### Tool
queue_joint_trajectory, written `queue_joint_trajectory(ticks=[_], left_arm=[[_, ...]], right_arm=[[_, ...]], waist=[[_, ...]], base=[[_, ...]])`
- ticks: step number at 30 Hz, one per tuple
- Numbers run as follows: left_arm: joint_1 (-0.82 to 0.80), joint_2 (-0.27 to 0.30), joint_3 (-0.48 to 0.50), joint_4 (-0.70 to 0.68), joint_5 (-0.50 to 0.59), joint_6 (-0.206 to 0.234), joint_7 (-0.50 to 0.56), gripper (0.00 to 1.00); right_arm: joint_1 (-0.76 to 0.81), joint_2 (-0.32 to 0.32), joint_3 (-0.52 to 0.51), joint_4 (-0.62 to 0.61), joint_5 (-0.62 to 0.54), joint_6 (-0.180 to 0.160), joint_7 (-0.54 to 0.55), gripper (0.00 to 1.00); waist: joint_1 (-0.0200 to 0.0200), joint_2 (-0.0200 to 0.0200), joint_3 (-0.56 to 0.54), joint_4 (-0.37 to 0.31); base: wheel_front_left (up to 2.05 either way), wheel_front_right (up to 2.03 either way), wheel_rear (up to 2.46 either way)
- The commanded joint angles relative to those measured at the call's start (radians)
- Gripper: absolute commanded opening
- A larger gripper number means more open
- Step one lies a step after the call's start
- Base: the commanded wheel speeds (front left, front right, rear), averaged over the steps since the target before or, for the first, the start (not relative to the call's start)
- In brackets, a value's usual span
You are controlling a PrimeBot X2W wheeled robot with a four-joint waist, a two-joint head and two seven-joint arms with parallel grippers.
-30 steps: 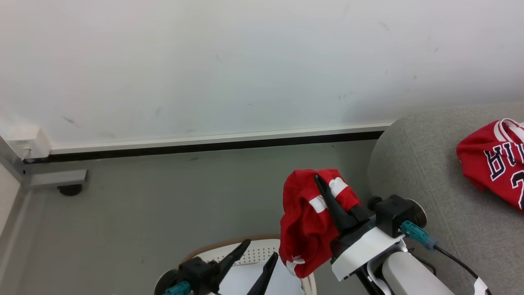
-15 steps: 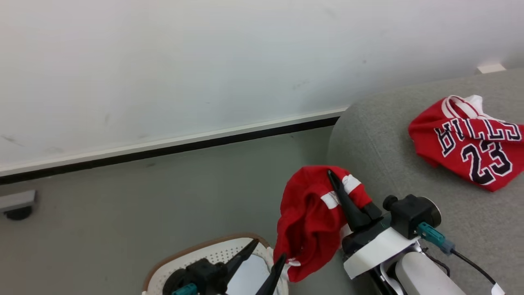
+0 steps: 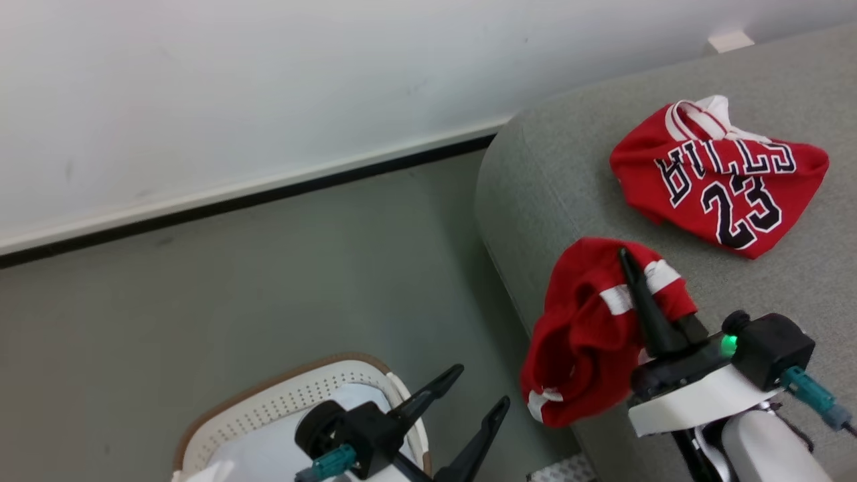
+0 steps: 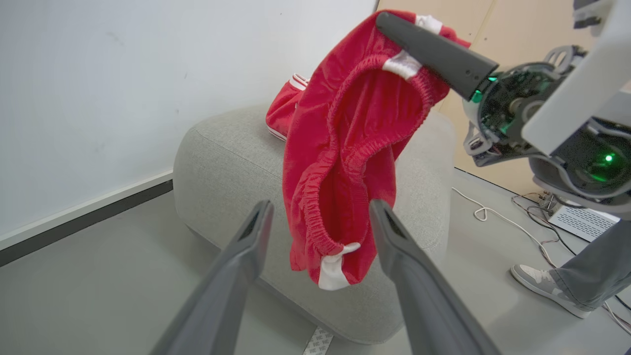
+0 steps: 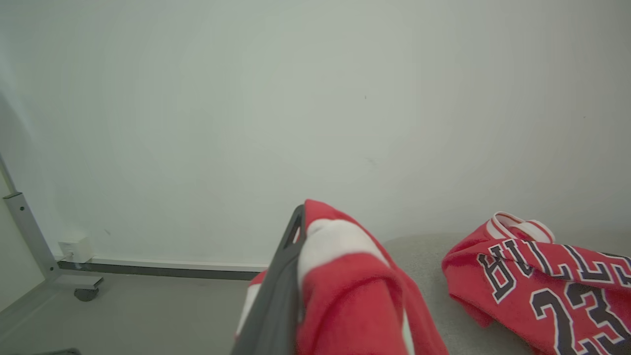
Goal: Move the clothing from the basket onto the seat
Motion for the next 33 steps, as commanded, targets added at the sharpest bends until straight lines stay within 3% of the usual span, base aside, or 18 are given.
queue_joint_trajectory(ticks=[1,8,15,20,24,27,31,33], left_arm=[[-0.018,0.008,0.0,-0.004,0.006,-0.003,0.005,1.0],[-0.105,0.03,-0.018,-0.046,0.038,-0.021,0.031,1.0],[-0.208,0.055,-0.036,-0.086,0.061,-0.037,0.06,1.0],[-0.254,0.086,-0.037,-0.107,0.065,-0.042,0.076,1.0],[-0.272,0.102,-0.035,-0.121,0.066,-0.043,0.082,1.0],[-0.271,0.109,-0.029,-0.128,0.06,-0.035,0.08,1.0],[-0.261,0.116,-0.024,-0.131,0.052,-0.027,0.075,1.0],[-0.254,0.115,-0.027,-0.128,0.048,-0.023,0.072,1.0]], right_arm=[[-0.012,-0.004,-0.017,-0.013,-0.008,-0.002,0.003,0.0],[-0.158,-0.011,-0.152,-0.073,0.023,-0.002,0.054,0.0],[-0.463,-0.089,-0.265,0.008,0.09,-0.002,0.177,0.0],[-0.71,-0.176,-0.433,0.144,0.143,-0.002,0.239,0.0],[-0.837,-0.244,-0.585,0.275,0.104,-0.002,0.235,0.0],[-0.856,-0.277,-0.66,0.376,0.051,-0.002,0.212,0.0],[-0.765,-0.273,-0.698,0.499,0.007,-0.002,0.163,0.0],[-0.705,-0.251,-0.7,0.552,0.0,-0.002,0.132,0.24]], waist=[[0.0,-0.0001,0.043,-0.001],[0.0,-0.0001,0.185,0.036],[0.0,-0.0001,0.348,0.088],[0.0,-0.0001,0.435,0.113],[0.0,-0.0001,0.47,0.123],[0.0,-0.0001,0.479,0.125],[0.0,-0.0001,0.471,0.12],[0.0,-0.0001,0.459,0.116]], base=[[0.0,0.0,0.0],[0.0,0.0,0.0],[0.0,0.0,0.0],[0.0,0.0,0.0],[0.0,0.0,0.0],[0.0,0.0,0.0],[0.0,0.0,0.0],[0.0,0.0,0.0]])
